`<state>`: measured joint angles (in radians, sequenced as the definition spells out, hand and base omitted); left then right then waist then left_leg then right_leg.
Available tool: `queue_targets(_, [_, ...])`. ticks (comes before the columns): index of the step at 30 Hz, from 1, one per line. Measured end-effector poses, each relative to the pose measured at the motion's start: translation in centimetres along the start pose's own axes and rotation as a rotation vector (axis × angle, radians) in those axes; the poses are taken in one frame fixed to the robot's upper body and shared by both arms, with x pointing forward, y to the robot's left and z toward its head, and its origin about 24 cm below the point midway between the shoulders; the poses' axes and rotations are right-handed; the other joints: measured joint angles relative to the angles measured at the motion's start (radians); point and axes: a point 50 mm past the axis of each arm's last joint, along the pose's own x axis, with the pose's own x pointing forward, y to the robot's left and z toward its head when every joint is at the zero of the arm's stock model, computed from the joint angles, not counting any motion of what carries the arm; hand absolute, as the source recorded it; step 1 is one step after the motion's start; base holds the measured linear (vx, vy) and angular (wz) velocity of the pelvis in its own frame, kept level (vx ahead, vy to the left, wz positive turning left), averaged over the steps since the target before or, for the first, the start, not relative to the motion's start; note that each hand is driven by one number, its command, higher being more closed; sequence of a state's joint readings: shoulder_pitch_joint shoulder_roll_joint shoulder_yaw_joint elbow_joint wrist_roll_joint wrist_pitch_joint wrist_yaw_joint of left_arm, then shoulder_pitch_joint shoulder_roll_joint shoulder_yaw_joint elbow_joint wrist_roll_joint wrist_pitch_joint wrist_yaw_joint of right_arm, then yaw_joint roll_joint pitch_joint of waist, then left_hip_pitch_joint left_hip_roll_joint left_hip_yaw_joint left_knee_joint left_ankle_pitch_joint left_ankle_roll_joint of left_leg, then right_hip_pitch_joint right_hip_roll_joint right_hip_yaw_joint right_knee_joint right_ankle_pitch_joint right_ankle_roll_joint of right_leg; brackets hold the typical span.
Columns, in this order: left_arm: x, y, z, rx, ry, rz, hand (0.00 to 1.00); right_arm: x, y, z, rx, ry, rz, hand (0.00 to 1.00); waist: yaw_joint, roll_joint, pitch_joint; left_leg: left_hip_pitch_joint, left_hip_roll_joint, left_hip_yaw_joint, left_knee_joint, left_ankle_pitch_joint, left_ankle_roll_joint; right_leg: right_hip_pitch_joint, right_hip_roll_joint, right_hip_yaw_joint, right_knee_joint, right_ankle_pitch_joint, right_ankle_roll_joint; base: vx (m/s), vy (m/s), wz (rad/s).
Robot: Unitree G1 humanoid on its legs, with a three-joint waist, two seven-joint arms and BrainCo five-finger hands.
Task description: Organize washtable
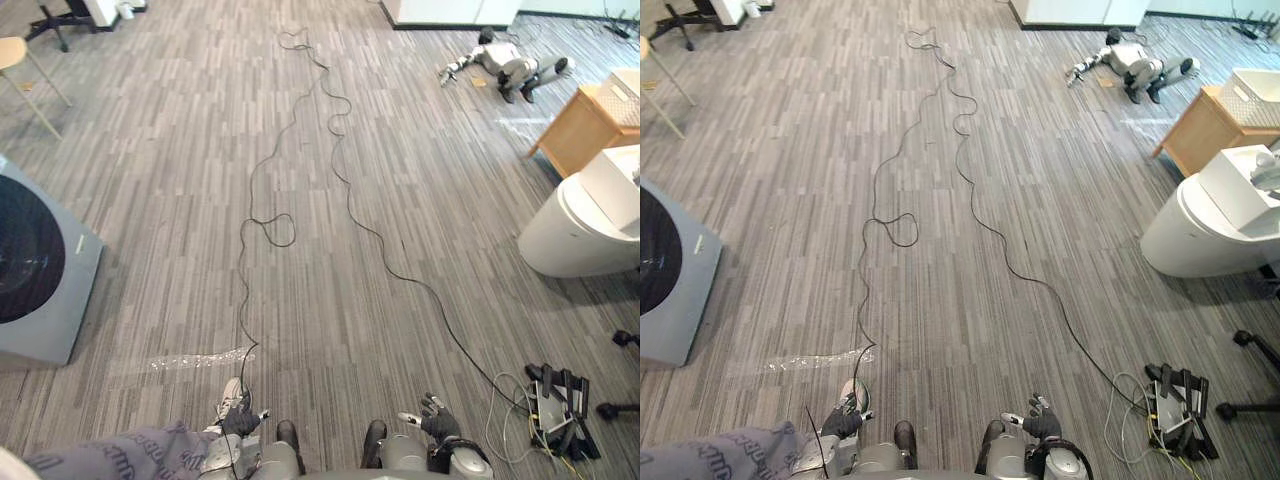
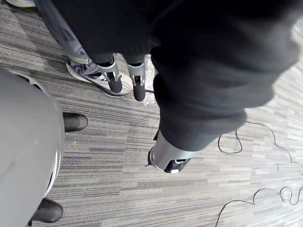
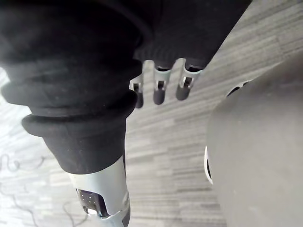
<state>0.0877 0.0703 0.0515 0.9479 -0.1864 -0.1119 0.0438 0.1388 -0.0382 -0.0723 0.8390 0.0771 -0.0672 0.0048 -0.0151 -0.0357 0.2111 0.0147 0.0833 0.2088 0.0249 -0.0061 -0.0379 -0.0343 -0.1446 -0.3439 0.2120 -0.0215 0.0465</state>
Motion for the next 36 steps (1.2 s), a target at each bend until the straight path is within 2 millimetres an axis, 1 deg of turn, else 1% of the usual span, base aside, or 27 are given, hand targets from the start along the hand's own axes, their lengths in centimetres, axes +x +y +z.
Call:
queue_targets(2, [0.0,0.2,-0.1,0.003,0.005,0.005,0.0,0.0,0.1,-0.2,0.015,0.01,-0.003,0.0,0.003,-0.006,-0.004,0.015,-0.013,-0.016,-0.046,0.027,0.004,0.002,-0.003,0.018,-0.002,-0.001,0.001,-0.08,0.013,0.22])
queue_targets(3, [0.0,0.4,-0.3,-0.003,0.012,0.013,0.0,0.0,0.2,-0.3,0.02,0.016,-0.004,0.0,0.002,-0.011,-0.008,0.029,-0.023,-0.018,-0.087,0.051,0.006,0.002,-0.009,0.02,-0.007,-0.009,0.009,-0.07,0.021,0.15])
queue_targets(4, [-0.1,0.7,-0.5,-0.013,0.023,0.025,0.0,-0.1,0.3,-0.5,0.029,0.023,-0.003,0.0,0.002,-0.02,-0.015,0.046,-0.037,-0.018,-0.129,0.078,0.008,0.002,-0.018,0.026,-0.016,-0.032,0.015,-0.06,0.021,0.14])
queue_targets(6, [-0.1,0.8,-0.7,-0.013,0.035,0.03,0.0,-0.1,0.1,-0.6,0.043,0.027,-0.012,0.0,0.002,-0.018,-0.016,0.055,-0.046,-0.014,-0.129,0.088,0.012,0.007,-0.025,0.025,-0.022,-0.038,0.024,-0.04,0.027,0.03])
queue_targets(7, [-0.7,0.8,-2.6,-0.004,0.095,0.016,0.0,-0.1,0.1,-2.6,0.082,0.139,-0.014,0.0,0.027,-0.008,-0.102,0.117,-0.119,-0.02,-0.128,0.014,0.072,0.113,-0.059,0.067,-0.086,-0.019,0.043,-0.03,0.01,-0.05])
queue_targets(9, [-0.8,0.8,-2.6,-0.004,0.095,0.015,0.0,-0.1,0.0,-2.6,0.081,0.137,-0.014,0.0,0.027,-0.006,-0.1,0.119,-0.111,-0.019,-0.128,0.01,0.067,0.1,-0.055,0.068,-0.062,-0.017,0.04,-0.01,-0.018,-0.06])
queue_targets(13, [-0.8,0.8,-2.6,-0.005,0.095,0.016,0.0,-0.1,0.1,-2.5,0.075,0.135,-0.01,0.0,0.027,-0.002,-0.099,0.118,-0.098,-0.023,-0.128,0.01,0.066,0.099,-0.048,0.065,-0.066,-0.01,0.031,-0.01,-0.037,-0.03])
queue_targets(19, [-0.8,1.0,-2.6,-0.046,0.094,0.027,0.0,0.1,0.6,-2.0,0.064,0.124,0.017,0.0,0.028,-0.008,-0.102,0.116,-0.104,-0.019,-0.128,0.019,0.062,0.154,-0.041,0.036,-0.172,-0.009,0.033,-0.01,-0.053,0.04])
queue_targets(20, [-0.8,1.0,-2.6,-0.052,0.093,0.028,0.0,0.2,0.6,-1.9,0.067,0.12,0.022,0.0,0.028,-0.008,-0.102,0.11,-0.101,-0.021,-0.128,0.022,0.058,0.158,-0.037,0.03,-0.19,-0.004,0.043,-0.01,-0.092,0.06])
queue_targets(21, [-0.8,1.0,-2.6,-0.061,0.093,0.03,0.0,0.3,0.8,-1.7,0.081,0.113,0.027,0.0,0.027,-0.008,-0.101,0.101,-0.098,-0.025,-0.127,0.026,0.053,0.159,-0.032,0.023,-0.208,0.001,0.05,0.0,-0.082,0.08])
queue_targets(24, [-0.7,1.0,-2.5,-0.086,0.091,0.033,0.0,0.6,1.0,-0.8,0.114,0.082,0.033,0.0,0.027,-0.004,-0.093,0.093,-0.084,-0.037,-0.122,0.032,0.041,0.155,-0.017,0.009,-0.216,0.001,0.05,0.02,-0.087,0.13])
queue_targets(25, [-0.7,0.9,-2.3,-0.097,0.08,0.032,0.0,0.9,1.3,0.1,0.123,0.049,0.047,0.0,0.027,-0.004,-0.081,0.081,-0.072,-0.037,-0.117,0.025,0.025,0.15,-0.008,0.008,-0.209,-0.011,0.048,-0.03,-0.096,0.06])
queue_targets(26, [-0.6,1.0,-2.1,-0.1,0.076,0.034,0.0,0.9,1.7,0.2,0.131,0.045,0.054,0.0,0.027,-0.008,-0.075,0.07,-0.067,-0.04,-0.091,0.014,0.016,0.148,-0.007,0.007,-0.202,-0.02,0.046,-0.01,-0.113,0.06])
queue_targets(27, [-0.4,1.2,-1.7,-0.11,0.062,0.038,0.0,1.1,2.5,0.8,0.116,0.027,0.082,0.0,0.031,-0.013,-0.062,0.009,-0.044,-0.042,0.046,-0.052,0.005,0.132,-0.001,0.01,-0.172,-0.046,0.034,0.02,-0.078,0.05])
queue_targets(28, [-0.4,1.1,-1.5,-0.115,0.054,0.038,0.0,1.2,2.7,1.0,0.111,0.022,0.094,0.0,0.033,-0.01,-0.055,-0.015,-0.03,-0.043,0.104,-0.079,0.003,0.132,0.003,0.012,-0.163,-0.056,0.032,0.04,-0.081,-0.03])
queue_targets(29, [-0.4,1.1,-1.4,-0.119,0.045,0.036,0.0,1.2,3.1,1.2,0.105,0.017,0.106,0.0,0.033,-0.003,-0.049,-0.046,-0.008,-0.041,0.191,-0.119,-0.016,0.133,0.009,0.014,-0.156,-0.071,0.029,0.01,-0.071,-0.05])
queue_targets(30, [-0.3,1.0,-1.1,-0.121,0.032,0.034,0.0,1.2,3.2,1.2,0.101,0.016,0.111,0.0,0.033,0.0,-0.044,-0.1,0.019,-0.03,0.319,-0.141,-0.044,0.139,0.021,0.017,-0.155,-0.088,0.028,0.01,-0.07,-0.04])
queue_targets(31, [-0.3,1.1,-0.9,-0.122,0.023,0.033,0.0,1.2,3.2,1.1,0.102,0.017,0.11,0.0,0.033,0.001,-0.041,-0.132,0.035,-0.02,0.397,-0.142,-0.048,0.147,0.026,0.019,-0.158,-0.093,0.024,0.03,-0.088,-0.03])
queue_targets(32, [-0.2,1.0,-0.3,-0.133,-0.003,0.031,0.0,1.2,3.0,1.2,0.1,0.012,0.105,0.0,0.034,0.006,-0.022,-0.202,0.077,0.0,0.577,-0.125,-0.079,0.181,0.036,0.027,-0.167,-0.098,0.014,0.1,-0.058,-0.14])
queue_targets(33, [-0.1,1.1,0.2,-0.134,-0.03,0.037,0.0,1.2,3.0,1.3,0.099,0.008,0.1,0.0,0.046,0.006,-0.003,-0.265,0.095,0.007,0.681,-0.157,-0.114,0.202,0.038,0.038,-0.169,-0.105,0.005,0.13,-0.029,-0.21])
queue_targets(34, [-0.1,0.9,0.4,-0.137,-0.035,0.035,0.0,1.2,2.6,1.3,0.096,0.007,0.087,0.0,0.05,0.012,0.001,-0.278,0.094,0.007,0.677,-0.173,-0.095,0.21,0.035,0.046,-0.169,-0.111,0.005,0.16,0.049,-0.35])
queue_targets(35, [0.0,0.6,0.6,-0.145,-0.04,0.032,0.0,1.3,1.9,1.4,0.089,0.005,0.064,0.0,0.057,0.021,0.005,-0.306,0.086,0.015,0.63,-0.181,-0.081,0.219,0.027,0.059,-0.176,-0.117,0.011,0.18,0.094,-0.41])
queue_targets(36, [0.0,0.5,0.7,-0.148,-0.047,0.029,0.0,1.3,1.6,1.6,0.086,0.001,0.054,0.0,0.061,0.023,0.006,-0.334,0.066,0.029,0.528,-0.176,-0.075,0.22,0.014,0.077,-0.181,-0.126,0.024,0.25,0.167,-0.44])
